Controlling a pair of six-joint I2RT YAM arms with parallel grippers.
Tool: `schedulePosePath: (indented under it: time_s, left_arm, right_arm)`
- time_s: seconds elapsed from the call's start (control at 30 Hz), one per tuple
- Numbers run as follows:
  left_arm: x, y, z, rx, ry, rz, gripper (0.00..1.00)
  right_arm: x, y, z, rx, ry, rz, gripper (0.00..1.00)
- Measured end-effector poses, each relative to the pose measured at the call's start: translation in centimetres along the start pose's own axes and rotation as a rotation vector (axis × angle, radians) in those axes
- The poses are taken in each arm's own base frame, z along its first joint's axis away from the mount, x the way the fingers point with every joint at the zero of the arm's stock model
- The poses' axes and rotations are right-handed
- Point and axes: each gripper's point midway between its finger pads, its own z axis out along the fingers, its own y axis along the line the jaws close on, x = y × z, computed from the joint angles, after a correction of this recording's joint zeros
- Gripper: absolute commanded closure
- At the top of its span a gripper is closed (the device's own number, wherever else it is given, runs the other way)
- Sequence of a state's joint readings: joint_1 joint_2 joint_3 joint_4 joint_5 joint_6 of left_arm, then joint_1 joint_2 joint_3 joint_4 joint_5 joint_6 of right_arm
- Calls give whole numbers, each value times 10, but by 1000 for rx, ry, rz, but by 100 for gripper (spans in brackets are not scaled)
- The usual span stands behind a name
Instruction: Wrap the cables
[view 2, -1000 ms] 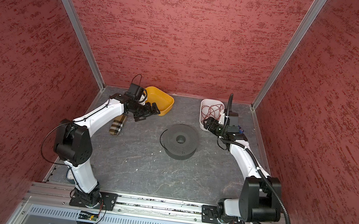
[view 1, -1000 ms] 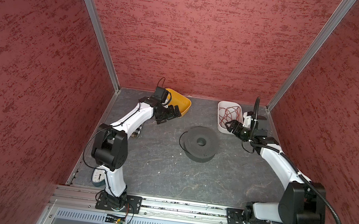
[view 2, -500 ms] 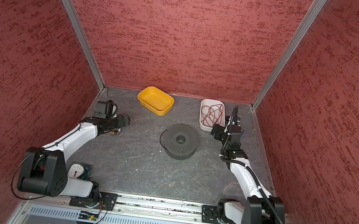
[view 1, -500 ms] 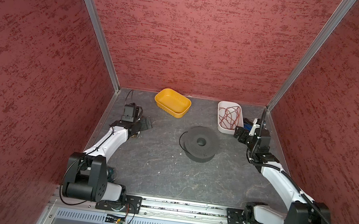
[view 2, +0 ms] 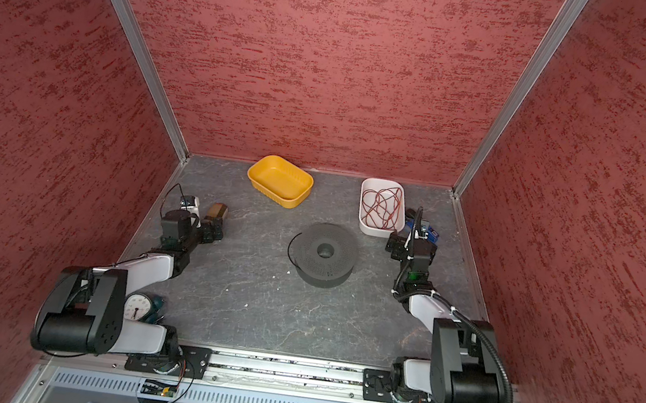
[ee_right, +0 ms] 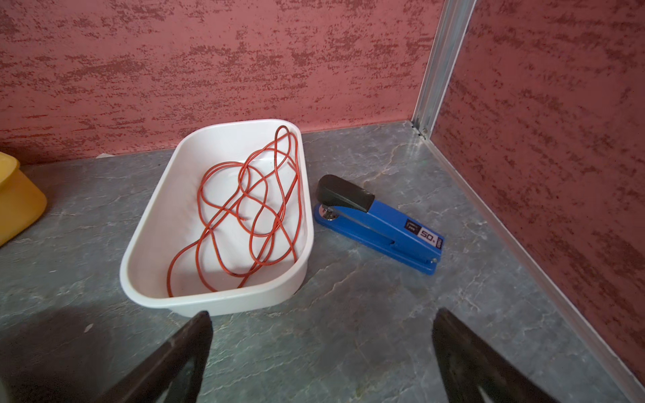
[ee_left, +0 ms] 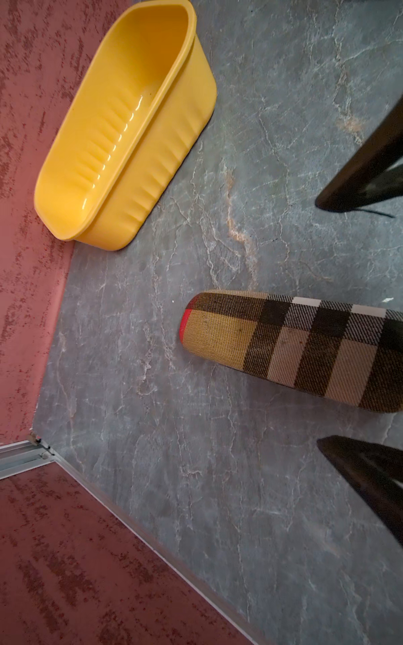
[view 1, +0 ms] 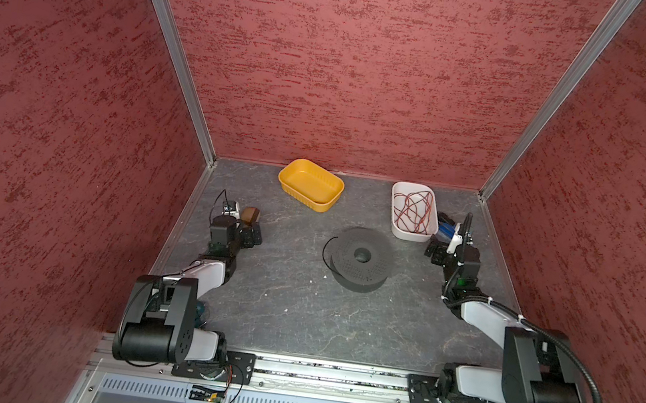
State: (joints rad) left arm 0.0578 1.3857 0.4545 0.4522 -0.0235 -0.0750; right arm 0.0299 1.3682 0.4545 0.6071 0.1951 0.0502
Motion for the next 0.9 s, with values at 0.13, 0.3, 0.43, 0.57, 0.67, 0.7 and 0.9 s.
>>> schedulePosePath:
  time_s: [0.13,0.3,0.43,0.57,0.67,0.7,0.9]
  left_arm:
    - [-2,-2,5,22,-92,3,0]
    - [16,-1,9,34,-101,6,0]
    - [2,-4,8,32,-155,22,1]
    - [-7,-11,8,41,-185,37,0]
    - [-8,-11,8,35,-188,40,0]
    - [-8,-11,8,32,-188,42,1]
    - [-8,-10,8,27,-189,45,0]
  right_arm:
    - [17,-9,2,12,-26,1,3]
    - [60,-8,-28,-65,-81,-17,1]
    - [74,-11,-37,-66,-77,-18,1]
    - [20,-11,-10,-38,-185,25,1]
    - [-5,-18,-7,-7,-248,58,1]
    - [-4,-20,-8,2,-247,63,1]
    - [9,-25,-7,26,-204,69,1]
